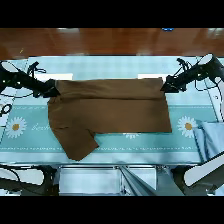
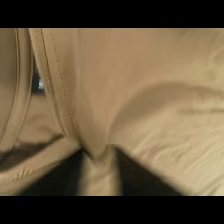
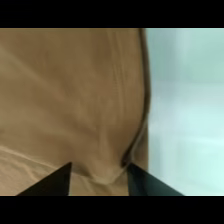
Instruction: Fold the shirts.
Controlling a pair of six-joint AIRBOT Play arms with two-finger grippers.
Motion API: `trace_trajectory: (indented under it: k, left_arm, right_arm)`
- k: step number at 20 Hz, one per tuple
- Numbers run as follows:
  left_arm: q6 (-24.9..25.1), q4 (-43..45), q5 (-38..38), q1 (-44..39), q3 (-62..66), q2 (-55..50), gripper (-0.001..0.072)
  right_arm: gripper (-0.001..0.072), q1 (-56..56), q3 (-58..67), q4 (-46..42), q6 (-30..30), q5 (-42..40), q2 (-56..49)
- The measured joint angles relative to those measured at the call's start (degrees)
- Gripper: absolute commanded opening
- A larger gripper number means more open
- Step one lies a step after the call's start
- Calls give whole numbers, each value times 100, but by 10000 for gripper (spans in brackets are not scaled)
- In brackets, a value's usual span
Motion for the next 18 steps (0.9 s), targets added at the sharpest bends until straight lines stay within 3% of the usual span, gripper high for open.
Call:
trace_trajectory:
  k: [5,9,13,18]
  left_arm:
    - [-7,192,-514,293,-20,404,510]
    - [0,400,-708,1012,-1198,1504,509]
    - [448,37,-636,2020,-3248,3056,509]
    - [278,-468,-262,2557,-5056,4212,509]
  right_arm:
    - [412,-435,-55,-205,304,216,466]
    - [412,-1091,-1150,-444,415,131,1495]
    - [412,-1558,-3591,562,-332,-564,3117]
    - [412,-1733,-5674,1552,-988,-1180,4621]
